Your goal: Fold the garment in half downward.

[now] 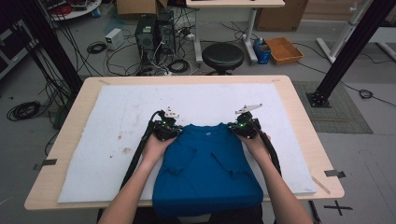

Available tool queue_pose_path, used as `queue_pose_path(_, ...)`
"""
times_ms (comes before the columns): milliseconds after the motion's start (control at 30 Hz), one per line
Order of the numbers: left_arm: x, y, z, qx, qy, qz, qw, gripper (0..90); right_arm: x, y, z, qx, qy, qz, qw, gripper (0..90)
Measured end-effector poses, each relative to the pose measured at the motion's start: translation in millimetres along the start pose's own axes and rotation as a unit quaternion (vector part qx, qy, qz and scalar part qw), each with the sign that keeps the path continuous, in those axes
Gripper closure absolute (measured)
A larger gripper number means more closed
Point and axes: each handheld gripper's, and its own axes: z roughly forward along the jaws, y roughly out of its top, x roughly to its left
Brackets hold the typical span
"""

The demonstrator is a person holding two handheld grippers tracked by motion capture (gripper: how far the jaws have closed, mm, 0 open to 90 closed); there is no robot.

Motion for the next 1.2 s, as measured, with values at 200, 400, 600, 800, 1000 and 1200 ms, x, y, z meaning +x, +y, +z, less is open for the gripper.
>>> queue_pose_path(200, 8.2, -0.4, -2.1, -0.015, -0.006, -0.016, 0.9998, 87.9, -3.8, 3.5, -2.3, -0.019, 0.002, 0.007, 0.9998, 89.1)
queue_pose_path(400, 14.1, 0.0, -5.1, -0.028, 0.0, -0.023, 0.9993, 87.9, -6.7, 9.0, 2.4, -0.02, 0.004, 0.015, 0.9997, 89.3)
queue_pose_path(600, 20.8, 6.5, -11.8, -0.05, 0.0, -0.022, 0.9985, 87.9, -11.4, 14.4, -0.2, -0.048, 0.011, 0.032, 0.9983, 89.4)
queue_pose_path(800, 16.0, 12.9, -28.2, -0.072, -0.011, 0.0, 0.9973, 87.8, -9.7, 17.4, -15.1, -0.072, 0.02, 0.029, 0.9968, 89.3)
queue_pose_path(1000, 5.9, 11.0, -54.6, -0.101, -0.025, 0.016, 0.9945, 87.8, 2.5, 15.5, -38.9, -0.099, 0.036, 0.007, 0.9944, 89.4)
queue_pose_path(1200, -4.6, 5.8, -71.0, -0.109, -0.03, 0.03, 0.9931, 87.8, 15.1, 8.7, -59.2, -0.114, 0.041, -0.007, 0.9926, 89.3)
